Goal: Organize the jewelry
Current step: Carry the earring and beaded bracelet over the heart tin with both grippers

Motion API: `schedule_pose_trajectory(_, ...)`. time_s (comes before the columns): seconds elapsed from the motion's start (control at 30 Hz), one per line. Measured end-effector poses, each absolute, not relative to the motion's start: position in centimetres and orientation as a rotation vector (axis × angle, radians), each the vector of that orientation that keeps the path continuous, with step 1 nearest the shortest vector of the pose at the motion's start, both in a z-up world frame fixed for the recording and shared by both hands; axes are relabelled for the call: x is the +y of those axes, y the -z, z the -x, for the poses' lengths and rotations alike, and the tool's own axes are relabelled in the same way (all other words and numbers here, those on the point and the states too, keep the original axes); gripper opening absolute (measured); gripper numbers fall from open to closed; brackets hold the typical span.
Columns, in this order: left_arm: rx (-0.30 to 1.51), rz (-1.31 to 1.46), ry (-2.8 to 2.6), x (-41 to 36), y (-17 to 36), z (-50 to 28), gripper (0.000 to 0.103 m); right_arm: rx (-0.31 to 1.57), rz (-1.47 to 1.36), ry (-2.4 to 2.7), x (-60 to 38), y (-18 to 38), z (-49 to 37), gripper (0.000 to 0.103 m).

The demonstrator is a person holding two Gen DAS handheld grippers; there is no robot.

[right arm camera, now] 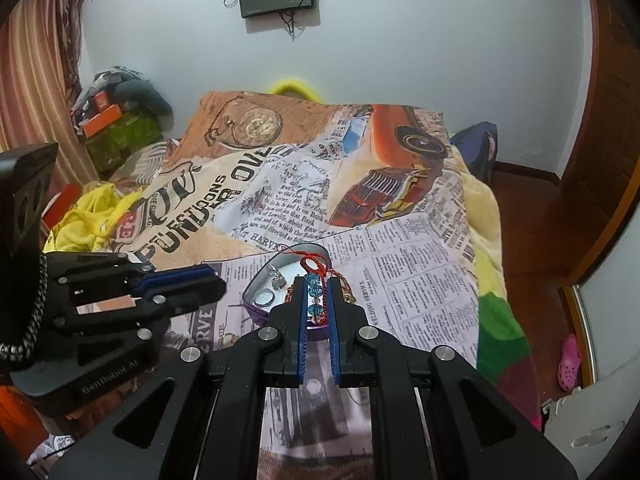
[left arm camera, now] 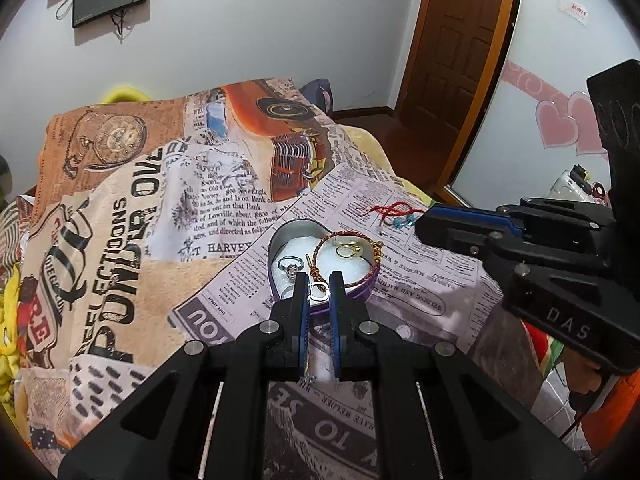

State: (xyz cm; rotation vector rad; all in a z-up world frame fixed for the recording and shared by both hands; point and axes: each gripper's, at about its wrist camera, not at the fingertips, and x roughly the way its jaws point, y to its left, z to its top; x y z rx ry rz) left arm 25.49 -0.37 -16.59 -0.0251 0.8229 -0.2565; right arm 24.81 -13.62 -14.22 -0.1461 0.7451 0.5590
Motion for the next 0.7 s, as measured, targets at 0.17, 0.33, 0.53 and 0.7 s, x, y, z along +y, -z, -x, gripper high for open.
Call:
schedule_pose_trajectory(0.17, 0.854, 0.042, 0.264, -0.1, 17.9, -27.3, 0.008, 0.774, 0.149, -0.568, -13.1, 15.4, -26.3, 0.008)
schedule_pose_trajectory(0.33, 0.875, 0.042, 0.270, -0.3, 19.1, -28.6, 0.008, 0.804, 0.144, -0.574, -12.6, 16.6, -27.7, 0.008)
schedule_pose_trajectory(0.53, 0.898, 0.052, 0.281, -0.3, 20.2, -29.7, 0.008, 0.838, 0.144, -0.590, -12.0, 17.8, -29.0, 0.008)
schedule_pose_trajectory(0.7, 0.905, 0.063, 0.293, -0.2, 20.5, -30.1, 0.008, 0.860, 0.155, -0.602, -11.6, 18.4, -29.6, 0.008)
